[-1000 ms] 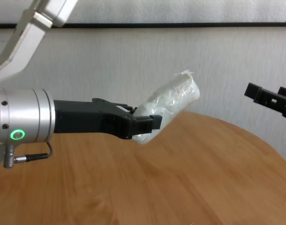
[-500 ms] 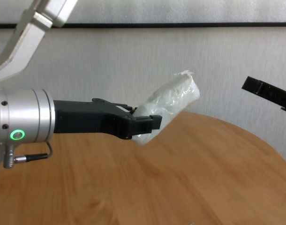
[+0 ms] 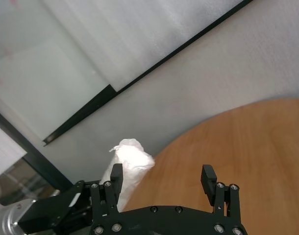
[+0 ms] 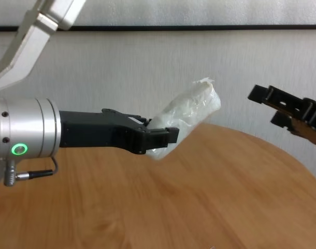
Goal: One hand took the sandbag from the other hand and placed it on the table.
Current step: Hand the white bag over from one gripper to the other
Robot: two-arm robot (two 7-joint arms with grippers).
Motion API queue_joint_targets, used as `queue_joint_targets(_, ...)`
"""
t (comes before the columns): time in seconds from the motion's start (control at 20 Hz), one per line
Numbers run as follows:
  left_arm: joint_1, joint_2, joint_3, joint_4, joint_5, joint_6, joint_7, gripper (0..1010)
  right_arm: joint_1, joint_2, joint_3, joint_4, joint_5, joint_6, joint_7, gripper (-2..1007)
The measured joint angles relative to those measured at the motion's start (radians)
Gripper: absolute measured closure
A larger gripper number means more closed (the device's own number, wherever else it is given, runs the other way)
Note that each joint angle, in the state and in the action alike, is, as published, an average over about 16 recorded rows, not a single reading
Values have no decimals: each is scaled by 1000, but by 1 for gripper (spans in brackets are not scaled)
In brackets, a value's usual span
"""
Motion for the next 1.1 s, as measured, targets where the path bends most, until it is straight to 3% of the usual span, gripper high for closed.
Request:
queue_joint_targets(0.3,0,0,0,0,0,0,0,630,0,-16,-7,-5,83,46,6,4)
queue_joint_targets(0.55,0,0,0,0,0,0,0,630,3,-27,-16,2,128,58,15,4)
queue_joint_targets(1.1,0,0,0,0,0,0,0,630,40,-37,-59,35,169,72,21,4)
